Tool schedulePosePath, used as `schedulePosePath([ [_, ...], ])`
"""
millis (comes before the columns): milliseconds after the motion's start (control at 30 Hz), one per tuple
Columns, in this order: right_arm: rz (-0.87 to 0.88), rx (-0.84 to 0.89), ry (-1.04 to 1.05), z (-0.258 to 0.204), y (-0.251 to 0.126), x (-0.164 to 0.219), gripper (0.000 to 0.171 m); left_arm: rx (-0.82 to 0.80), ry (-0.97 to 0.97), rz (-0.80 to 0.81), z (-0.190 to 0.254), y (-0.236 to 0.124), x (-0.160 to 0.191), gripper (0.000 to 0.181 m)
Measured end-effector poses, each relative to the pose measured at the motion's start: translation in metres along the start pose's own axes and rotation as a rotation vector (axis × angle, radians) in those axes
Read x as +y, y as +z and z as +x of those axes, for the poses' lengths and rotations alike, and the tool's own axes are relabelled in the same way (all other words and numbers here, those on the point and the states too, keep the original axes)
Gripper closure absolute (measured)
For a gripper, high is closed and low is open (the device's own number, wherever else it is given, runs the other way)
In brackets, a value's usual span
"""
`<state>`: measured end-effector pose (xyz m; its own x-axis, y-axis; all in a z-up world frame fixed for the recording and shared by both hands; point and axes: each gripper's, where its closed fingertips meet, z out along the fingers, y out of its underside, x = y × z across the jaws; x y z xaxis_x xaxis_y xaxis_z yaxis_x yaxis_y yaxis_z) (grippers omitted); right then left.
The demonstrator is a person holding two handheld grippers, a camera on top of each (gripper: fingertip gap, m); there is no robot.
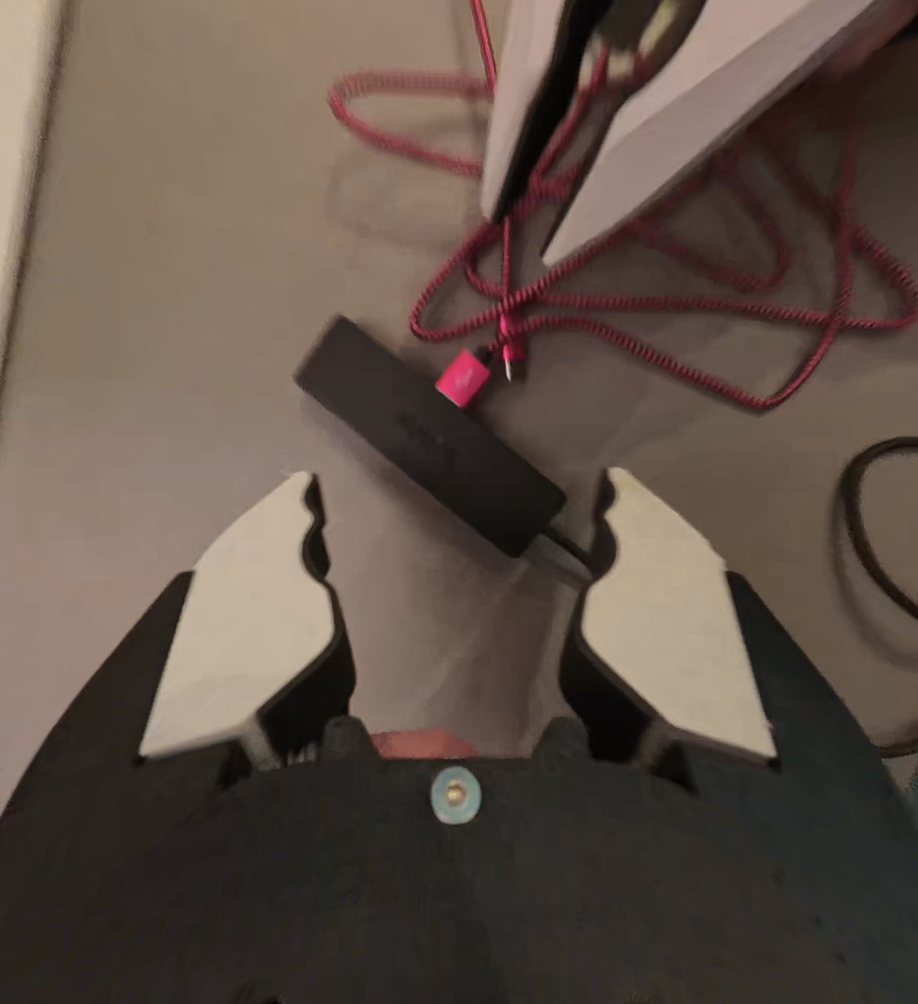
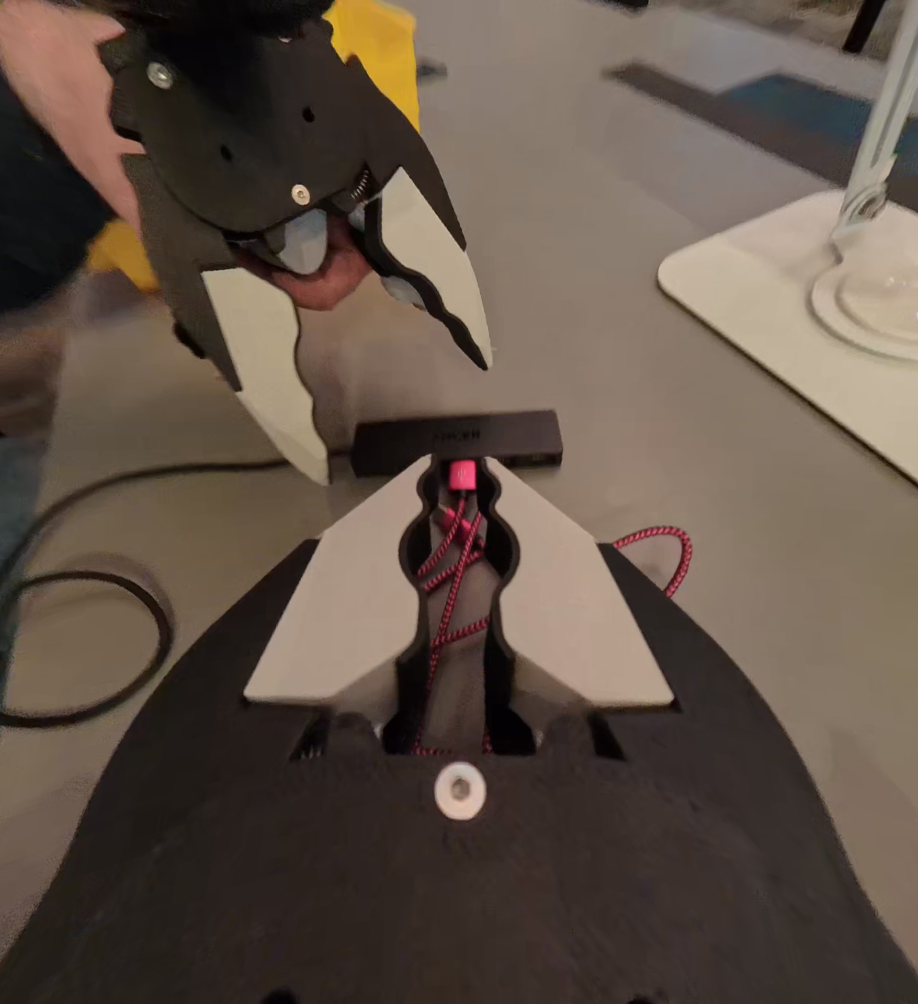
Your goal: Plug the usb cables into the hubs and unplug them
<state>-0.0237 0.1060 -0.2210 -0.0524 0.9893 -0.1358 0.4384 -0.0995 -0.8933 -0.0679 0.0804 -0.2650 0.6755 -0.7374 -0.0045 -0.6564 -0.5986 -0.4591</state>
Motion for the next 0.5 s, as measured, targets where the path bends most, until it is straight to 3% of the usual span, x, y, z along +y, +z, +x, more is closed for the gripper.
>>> schedulePosePath([
  [33,-0.050,0.014,-0.026,-0.002,0.004,0.008,0.161,-0.015,-0.023,-0.035,0.004,0.010,0.007,0.081],
  [133,-0.128,0.051,-0.093,-0.007,0.015,0.023,0.161,-0.062,-0.118,0.011,0.016,0.026,0.004,0.099],
  [200,-0.157,0.071,-0.113,-0.007,0.021,0.028,0.159,-0.119,-0.194,0.047,0.011,0.025,-0.001,0.133],
  [500,-0.237,0.219,-0.335,-0.007,0.030,0.036,0.145,-0.049,-0.355,0.171,0.005,0.014,-0.007,0.144],
])
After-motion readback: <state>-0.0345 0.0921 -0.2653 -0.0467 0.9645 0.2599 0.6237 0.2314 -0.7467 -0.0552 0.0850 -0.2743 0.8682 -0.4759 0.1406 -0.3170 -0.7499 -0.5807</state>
